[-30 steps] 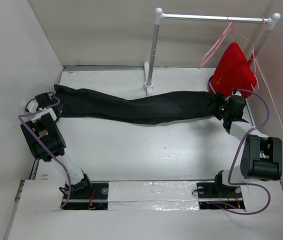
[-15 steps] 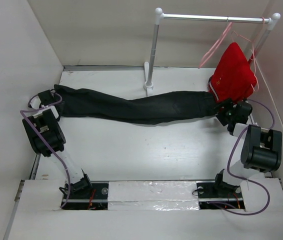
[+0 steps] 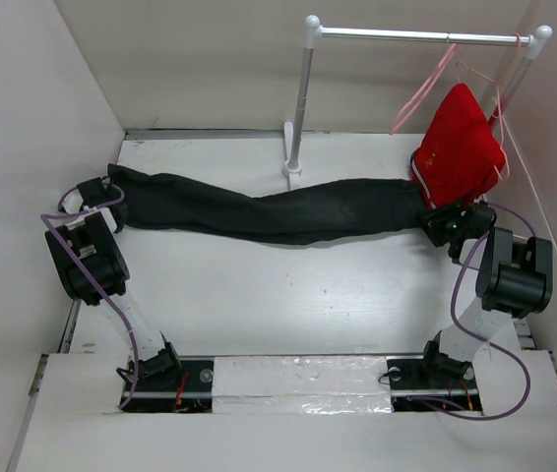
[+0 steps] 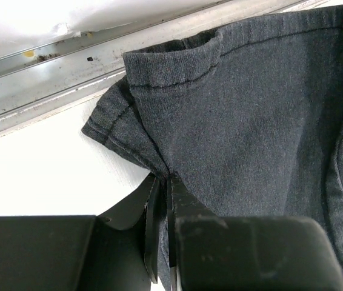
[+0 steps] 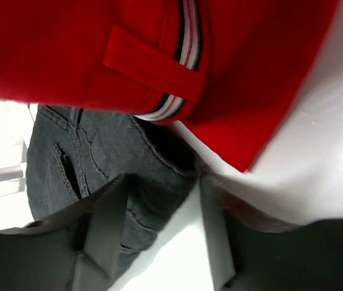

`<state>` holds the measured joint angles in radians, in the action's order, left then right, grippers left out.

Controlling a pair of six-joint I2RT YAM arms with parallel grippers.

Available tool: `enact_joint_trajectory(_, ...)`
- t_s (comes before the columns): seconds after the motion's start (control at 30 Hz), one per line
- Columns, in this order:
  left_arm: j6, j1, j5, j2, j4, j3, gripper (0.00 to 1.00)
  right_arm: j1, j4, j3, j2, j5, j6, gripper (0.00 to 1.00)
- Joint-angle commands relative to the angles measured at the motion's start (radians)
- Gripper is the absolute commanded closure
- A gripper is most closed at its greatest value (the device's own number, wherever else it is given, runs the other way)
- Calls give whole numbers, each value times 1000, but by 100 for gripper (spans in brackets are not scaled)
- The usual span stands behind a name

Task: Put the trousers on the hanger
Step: Fold the trousers at the center of the board.

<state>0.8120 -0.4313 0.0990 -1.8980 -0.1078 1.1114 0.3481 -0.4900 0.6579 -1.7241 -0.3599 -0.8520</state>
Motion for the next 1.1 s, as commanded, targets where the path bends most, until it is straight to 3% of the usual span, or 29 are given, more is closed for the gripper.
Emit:
enact_joint_trajectory(0.0,-33,3,-9,13,-13,-1,100,-46,-73,34,-38,-19,-54,47)
enact_joint_trajectory(0.07,-48,3,1,31,-12,7,100,-55,-85,42,-34,-4,-64,57)
enact_joint_trajectory(0.1,-65,3,4,37,-12,8,100,-55,-90,43,-28,-1,-74,70)
enact_joint_trajectory(0.2,-102,3,19,72,5,24,100,-55,-107,39,23,4,-87,93)
enact_joint_trajectory(0.27,-119,3,45,109,32,37,100,-55,-98,40,96,3,-73,100)
enact_joint_trajectory(0.53,-145,-10,50,306,126,85,100,-23,119,65,461,87,21,100)
enact_joint_trajectory(0.7,-128,-37,15,405,157,76,100,92,182,49,630,46,42,100)
enact_joint_trajectory(0.83,-102,-37,-31,435,128,30,100,134,176,58,617,-10,35,100)
enact_joint_trajectory(1.07,-42,-26,-130,343,198,241,100,154,151,258,482,-117,-39,100)
